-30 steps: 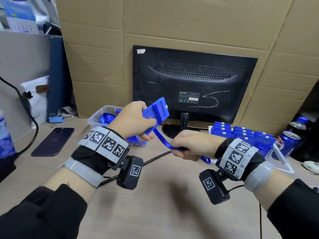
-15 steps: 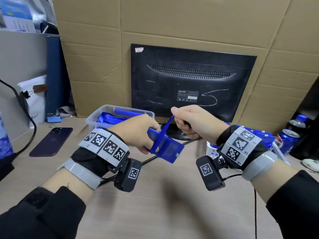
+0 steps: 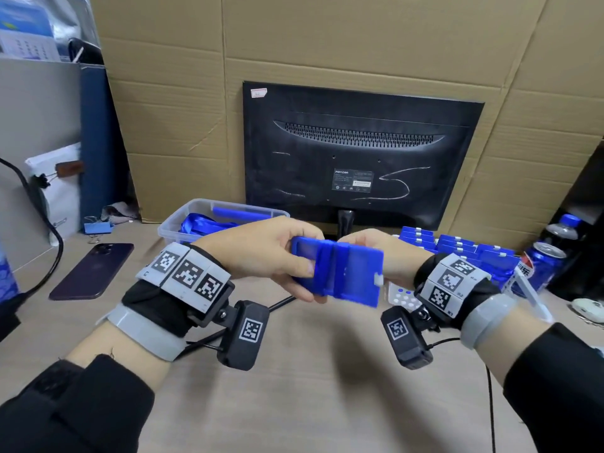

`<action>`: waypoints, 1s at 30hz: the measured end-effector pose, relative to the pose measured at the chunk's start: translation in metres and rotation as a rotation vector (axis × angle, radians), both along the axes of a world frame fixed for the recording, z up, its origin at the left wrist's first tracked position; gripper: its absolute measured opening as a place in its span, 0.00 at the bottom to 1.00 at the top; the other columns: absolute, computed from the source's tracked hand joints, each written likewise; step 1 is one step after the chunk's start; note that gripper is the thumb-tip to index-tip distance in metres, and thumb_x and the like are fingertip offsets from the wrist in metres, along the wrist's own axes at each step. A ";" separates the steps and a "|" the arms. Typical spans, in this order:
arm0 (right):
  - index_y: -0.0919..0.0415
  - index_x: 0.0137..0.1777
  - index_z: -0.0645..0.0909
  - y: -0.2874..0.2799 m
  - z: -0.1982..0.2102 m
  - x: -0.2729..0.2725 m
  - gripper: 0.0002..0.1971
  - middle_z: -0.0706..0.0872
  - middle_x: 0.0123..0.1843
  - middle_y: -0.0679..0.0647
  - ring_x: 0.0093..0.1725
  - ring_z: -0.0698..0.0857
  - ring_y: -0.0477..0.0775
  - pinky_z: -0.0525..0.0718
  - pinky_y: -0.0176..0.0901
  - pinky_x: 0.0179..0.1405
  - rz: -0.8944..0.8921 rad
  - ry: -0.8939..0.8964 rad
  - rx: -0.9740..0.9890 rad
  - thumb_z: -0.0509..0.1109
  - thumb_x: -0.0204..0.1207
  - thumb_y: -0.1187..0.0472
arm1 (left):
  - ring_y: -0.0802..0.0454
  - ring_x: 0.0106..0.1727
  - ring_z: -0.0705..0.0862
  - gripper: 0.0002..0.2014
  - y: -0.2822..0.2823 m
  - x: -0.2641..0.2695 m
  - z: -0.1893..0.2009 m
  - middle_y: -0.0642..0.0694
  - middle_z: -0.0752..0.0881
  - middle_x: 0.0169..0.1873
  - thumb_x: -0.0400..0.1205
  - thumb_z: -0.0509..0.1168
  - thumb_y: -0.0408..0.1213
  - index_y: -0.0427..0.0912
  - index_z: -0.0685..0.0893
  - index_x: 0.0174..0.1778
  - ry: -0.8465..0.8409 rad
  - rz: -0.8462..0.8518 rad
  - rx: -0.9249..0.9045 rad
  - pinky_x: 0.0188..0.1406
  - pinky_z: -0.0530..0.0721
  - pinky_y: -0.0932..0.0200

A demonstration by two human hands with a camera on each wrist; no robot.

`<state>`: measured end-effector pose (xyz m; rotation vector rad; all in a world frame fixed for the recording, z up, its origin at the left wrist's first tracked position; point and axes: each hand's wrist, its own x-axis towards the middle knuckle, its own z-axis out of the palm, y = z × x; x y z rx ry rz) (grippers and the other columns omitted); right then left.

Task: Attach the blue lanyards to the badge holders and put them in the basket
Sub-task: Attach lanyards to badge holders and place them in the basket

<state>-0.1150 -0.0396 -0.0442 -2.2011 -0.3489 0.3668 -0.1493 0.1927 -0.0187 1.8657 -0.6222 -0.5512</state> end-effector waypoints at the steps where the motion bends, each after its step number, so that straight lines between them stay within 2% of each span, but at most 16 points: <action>1: 0.55 0.26 0.80 -0.001 -0.001 -0.001 0.16 0.71 0.26 0.53 0.28 0.67 0.52 0.63 0.38 0.28 0.010 0.000 0.011 0.68 0.77 0.63 | 0.32 0.55 0.94 0.05 0.000 0.000 0.001 0.28 0.92 0.51 0.89 0.60 0.18 0.30 0.79 0.53 0.015 0.025 -0.067 0.57 0.93 0.43; 3: 0.48 0.22 0.78 -0.001 -0.007 -0.002 0.27 0.64 0.25 0.47 0.25 0.59 0.47 0.61 0.36 0.25 0.019 0.040 0.074 0.61 0.83 0.67 | 0.30 0.55 0.94 0.05 0.000 0.002 0.002 0.27 0.92 0.52 0.90 0.60 0.20 0.31 0.79 0.56 0.024 0.105 -0.174 0.52 0.95 0.46; 5: 0.48 0.33 0.85 0.000 -0.011 -0.002 0.26 0.61 0.29 0.48 0.27 0.58 0.48 0.62 0.38 0.25 0.062 0.064 0.183 0.58 0.93 0.61 | 0.31 0.53 0.94 0.06 0.001 0.006 0.001 0.26 0.92 0.53 0.91 0.60 0.22 0.29 0.79 0.61 0.025 0.221 -0.262 0.45 0.95 0.53; 6: 0.53 0.41 0.88 0.000 -0.013 -0.002 0.22 0.62 0.31 0.48 0.28 0.59 0.48 0.66 0.37 0.26 0.079 0.057 0.210 0.58 0.95 0.56 | 0.31 0.52 0.94 0.07 0.001 0.010 0.000 0.27 0.92 0.53 0.91 0.60 0.23 0.28 0.80 0.62 0.040 0.295 -0.309 0.43 0.94 0.54; 8: 0.61 0.53 0.89 -0.002 -0.013 -0.001 0.18 0.69 0.33 0.51 0.27 0.65 0.48 0.77 0.38 0.28 0.101 -0.014 0.193 0.60 0.94 0.54 | 0.30 0.51 0.94 0.07 0.003 0.016 -0.002 0.28 0.92 0.55 0.91 0.61 0.23 0.28 0.80 0.63 0.078 0.462 -0.373 0.44 0.95 0.51; 11: 0.51 0.51 0.93 -0.004 -0.007 -0.001 0.14 0.83 0.40 0.62 0.29 0.80 0.48 0.88 0.43 0.36 0.103 -0.194 0.147 0.66 0.92 0.60 | 0.31 0.45 0.95 0.05 0.004 0.021 -0.006 0.31 0.89 0.54 0.88 0.62 0.20 0.33 0.80 0.54 0.058 0.629 -0.262 0.50 0.95 0.44; 12: 0.53 0.53 0.93 -0.005 -0.004 0.000 0.11 0.86 0.41 0.62 0.31 0.84 0.49 0.90 0.43 0.38 0.091 -0.247 0.144 0.69 0.90 0.63 | 0.31 0.44 0.95 0.06 0.005 0.022 -0.008 0.33 0.89 0.53 0.87 0.62 0.20 0.34 0.80 0.52 0.046 0.652 -0.198 0.54 0.94 0.42; 14: 0.60 0.57 0.93 -0.003 0.002 0.000 0.08 0.90 0.39 0.58 0.34 0.87 0.50 0.92 0.44 0.41 0.074 -0.319 0.132 0.72 0.86 0.67 | 0.31 0.43 0.95 0.07 0.004 0.022 -0.011 0.34 0.90 0.55 0.86 0.63 0.21 0.35 0.81 0.54 0.031 0.672 -0.120 0.59 0.93 0.40; 16: 0.58 0.56 0.94 0.000 0.006 0.000 0.07 0.93 0.37 0.54 0.36 0.89 0.50 0.93 0.45 0.45 0.076 -0.427 0.076 0.76 0.84 0.66 | 0.32 0.41 0.95 0.08 0.003 0.023 -0.012 0.34 0.90 0.56 0.85 0.64 0.24 0.34 0.82 0.58 0.017 0.695 -0.077 0.63 0.91 0.37; 18: 0.53 0.54 0.95 0.002 0.008 0.002 0.07 0.94 0.37 0.48 0.37 0.90 0.46 0.90 0.41 0.46 0.023 -0.580 0.008 0.78 0.82 0.64 | 0.34 0.40 0.95 0.08 0.001 0.021 -0.011 0.35 0.91 0.50 0.82 0.67 0.26 0.33 0.83 0.57 -0.003 0.682 -0.019 0.66 0.88 0.33; 20: 0.50 0.51 0.96 0.003 0.009 0.005 0.07 0.94 0.38 0.44 0.37 0.90 0.42 0.87 0.35 0.46 -0.049 -0.701 -0.031 0.80 0.80 0.64 | 0.35 0.40 0.96 0.04 -0.001 0.018 -0.010 0.39 0.86 0.39 0.81 0.70 0.28 0.36 0.80 0.46 -0.010 0.617 0.046 0.59 0.90 0.39; 22: 0.50 0.49 0.95 0.003 0.008 0.006 0.06 0.94 0.39 0.43 0.39 0.91 0.43 0.88 0.38 0.47 -0.073 -0.758 -0.038 0.82 0.78 0.63 | 0.36 0.40 0.96 0.10 -0.002 0.014 -0.007 0.41 0.79 0.38 0.81 0.71 0.31 0.42 0.74 0.43 -0.023 0.555 0.109 0.49 0.85 0.47; 23: 0.50 0.48 0.95 0.003 0.007 0.006 0.06 0.93 0.39 0.43 0.39 0.91 0.44 0.89 0.41 0.48 -0.073 -0.770 -0.035 0.83 0.76 0.62 | 0.36 0.41 0.96 0.10 -0.002 0.012 -0.005 0.41 0.78 0.39 0.80 0.71 0.32 0.43 0.74 0.44 -0.033 0.521 0.133 0.52 0.84 0.46; 26: 0.50 0.47 0.93 0.004 0.005 0.003 0.06 0.93 0.38 0.41 0.40 0.92 0.42 0.91 0.45 0.49 -0.095 -0.780 0.008 0.86 0.73 0.60 | 0.37 0.41 0.96 0.11 -0.002 0.009 -0.002 0.43 0.78 0.40 0.78 0.72 0.39 0.44 0.76 0.47 -0.048 0.420 0.140 0.59 0.78 0.42; 28: 0.51 0.45 0.93 0.003 0.007 0.002 0.06 0.93 0.40 0.42 0.41 0.92 0.41 0.91 0.42 0.50 -0.105 -0.780 0.056 0.87 0.72 0.60 | 0.39 0.38 0.94 0.11 -0.001 0.009 -0.004 0.44 0.78 0.38 0.77 0.73 0.40 0.43 0.77 0.47 -0.035 0.391 0.085 0.71 0.79 0.31; 30: 0.52 0.45 0.94 0.003 0.008 0.001 0.07 0.92 0.45 0.44 0.40 0.91 0.45 0.89 0.39 0.48 -0.107 -0.779 0.086 0.88 0.71 0.61 | 0.40 0.36 0.92 0.09 -0.001 0.010 -0.005 0.45 0.79 0.36 0.79 0.72 0.35 0.40 0.77 0.46 -0.013 0.375 0.008 0.73 0.78 0.23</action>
